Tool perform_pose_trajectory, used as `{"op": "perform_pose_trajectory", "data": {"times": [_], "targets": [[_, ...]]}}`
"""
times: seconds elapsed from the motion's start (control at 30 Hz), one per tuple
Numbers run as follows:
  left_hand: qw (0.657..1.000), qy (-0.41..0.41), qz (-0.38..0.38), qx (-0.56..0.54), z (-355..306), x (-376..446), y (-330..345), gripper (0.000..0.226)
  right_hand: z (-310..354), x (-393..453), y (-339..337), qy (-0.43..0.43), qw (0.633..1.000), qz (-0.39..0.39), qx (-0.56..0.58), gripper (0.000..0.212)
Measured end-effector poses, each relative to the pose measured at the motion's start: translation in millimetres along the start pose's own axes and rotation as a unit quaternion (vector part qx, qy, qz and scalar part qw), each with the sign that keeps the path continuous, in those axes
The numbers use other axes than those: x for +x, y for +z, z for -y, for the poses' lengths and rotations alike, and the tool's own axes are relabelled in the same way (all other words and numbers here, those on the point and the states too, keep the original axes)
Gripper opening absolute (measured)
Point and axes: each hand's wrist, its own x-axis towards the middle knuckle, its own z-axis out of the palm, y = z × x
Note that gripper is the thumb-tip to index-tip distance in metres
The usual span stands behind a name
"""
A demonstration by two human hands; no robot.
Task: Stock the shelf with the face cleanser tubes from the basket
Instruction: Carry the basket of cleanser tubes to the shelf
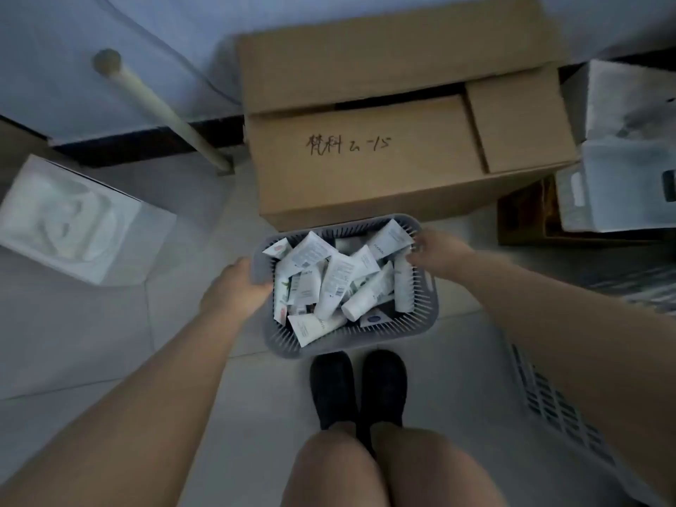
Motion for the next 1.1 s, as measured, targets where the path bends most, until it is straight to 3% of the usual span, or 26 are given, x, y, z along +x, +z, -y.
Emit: {"op": "perform_pose_trajectory", "data": {"times": [0.17,0.3,0.43,0.53,0.63,0.73,0.83,1.1], "targets": [[0.994,-0.104,0.002,-0.042,27.2,49.8,57.3,0.054,-34.3,58.4,43.1,0.073,0.995,-0.051,0.052,0.051],[0.986,-0.137,0.006,-0.09,39.5,75.8,89.1,0.049,-50.7,95.0,69.3,0.107,0.985,-0.079,0.109,0.059],[0.972,-0.15,-0.022,-0.179,50.6,96.2,100.7,0.024,-62.8,118.9,78.5,0.128,0.966,-0.148,0.17,0.032],[0.932,-0.192,-0.012,-0.306,56.5,103.2,103.0,0.026,-72.0,125.1,79.7,0.168,0.949,-0.135,0.23,0.038],[0.896,-0.21,0.003,-0.391,58.6,104.6,110.9,0.025,-79.9,127.0,88.9,0.19,0.895,-0.086,0.395,0.05],[0.869,-0.212,-0.006,-0.446,61.2,105.9,113.5,0.034,-82.6,128.4,91.4,0.193,0.864,-0.068,0.46,0.053],[0.862,-0.219,-0.011,-0.456,63.9,107.0,113.3,0.044,-84.2,127.0,87.4,0.19,0.861,-0.046,0.47,0.055],[0.859,-0.232,-0.006,-0.457,57.5,54.0,75.5,0.046,-78.8,64.2,54.4,0.192,0.864,-0.024,0.465,0.057]]}}
